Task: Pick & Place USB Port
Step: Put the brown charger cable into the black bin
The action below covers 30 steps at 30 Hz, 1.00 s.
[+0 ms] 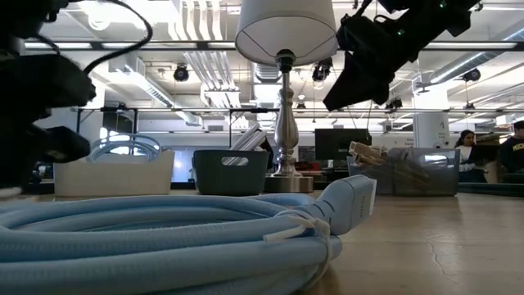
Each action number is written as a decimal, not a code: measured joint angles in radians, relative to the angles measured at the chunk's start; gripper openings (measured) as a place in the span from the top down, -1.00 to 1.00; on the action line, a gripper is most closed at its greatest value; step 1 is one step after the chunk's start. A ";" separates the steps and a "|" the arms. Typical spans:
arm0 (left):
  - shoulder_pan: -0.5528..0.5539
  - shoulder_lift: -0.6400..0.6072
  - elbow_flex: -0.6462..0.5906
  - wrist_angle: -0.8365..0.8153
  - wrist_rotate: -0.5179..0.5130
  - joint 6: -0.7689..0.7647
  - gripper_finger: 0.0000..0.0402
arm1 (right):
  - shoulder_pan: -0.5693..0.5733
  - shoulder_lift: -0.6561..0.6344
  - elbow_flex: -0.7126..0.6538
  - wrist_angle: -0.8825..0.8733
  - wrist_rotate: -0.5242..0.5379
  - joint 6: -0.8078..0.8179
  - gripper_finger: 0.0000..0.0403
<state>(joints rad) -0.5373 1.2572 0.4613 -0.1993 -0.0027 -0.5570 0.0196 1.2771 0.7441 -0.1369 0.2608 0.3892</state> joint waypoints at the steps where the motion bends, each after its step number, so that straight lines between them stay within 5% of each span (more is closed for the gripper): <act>1: 0.003 0.000 0.013 0.000 -0.012 0.016 0.77 | 0.000 0.000 0.000 0.015 0.000 0.000 0.48; 5: 0.024 0.000 0.084 -0.028 -0.086 0.114 0.85 | 0.000 0.000 0.000 0.092 0.000 -0.005 0.46; 10: 0.079 -0.002 0.226 -0.116 -0.300 0.344 0.77 | 0.000 0.012 0.000 0.195 -0.010 -0.046 0.40; 22: 0.298 0.018 0.432 -0.119 -0.311 0.777 0.78 | 0.002 0.194 0.072 0.271 -0.238 -0.028 0.14; 30: 0.365 0.125 0.434 -0.094 -0.332 0.927 0.76 | 0.002 0.246 0.151 0.269 -0.246 0.062 0.08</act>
<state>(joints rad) -0.1720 1.3819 0.8951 -0.2929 -0.3346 0.3698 0.0219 1.5227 0.8946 0.1317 0.0147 0.4512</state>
